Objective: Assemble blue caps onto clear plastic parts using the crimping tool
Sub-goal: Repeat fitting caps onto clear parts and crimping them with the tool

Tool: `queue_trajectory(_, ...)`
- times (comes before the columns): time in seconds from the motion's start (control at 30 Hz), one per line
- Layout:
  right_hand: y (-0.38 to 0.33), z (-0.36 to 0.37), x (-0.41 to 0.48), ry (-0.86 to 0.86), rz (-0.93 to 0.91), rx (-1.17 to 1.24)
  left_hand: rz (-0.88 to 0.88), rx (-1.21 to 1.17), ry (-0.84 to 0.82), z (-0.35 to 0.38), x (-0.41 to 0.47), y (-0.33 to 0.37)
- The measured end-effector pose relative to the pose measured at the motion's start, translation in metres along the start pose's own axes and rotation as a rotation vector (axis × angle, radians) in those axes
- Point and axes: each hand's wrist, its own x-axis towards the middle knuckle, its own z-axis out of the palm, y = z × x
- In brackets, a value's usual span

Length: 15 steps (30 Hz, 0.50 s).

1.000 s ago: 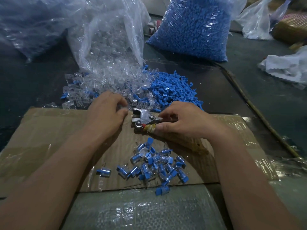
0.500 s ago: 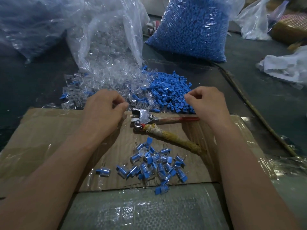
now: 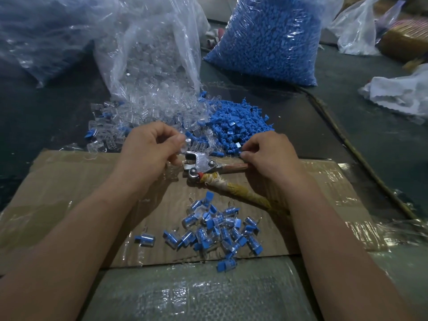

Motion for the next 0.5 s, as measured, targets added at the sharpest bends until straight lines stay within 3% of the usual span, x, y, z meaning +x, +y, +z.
queue_trajectory(0.13,0.002,0.001,0.001,0.003,-0.022,0.043,-0.114,-0.13,-0.002,-0.003,0.002,0.001)
queue_trajectory(0.27,0.003,-0.004,-0.001,0.046,-0.027,0.133,-0.098,-0.147,-0.017,-0.004,0.0,0.002)
queue_trajectory(0.5,-0.028,-0.011,-0.02,0.046,-0.125,0.564,-0.129,-0.312,-0.092,-0.004,-0.003,0.009)
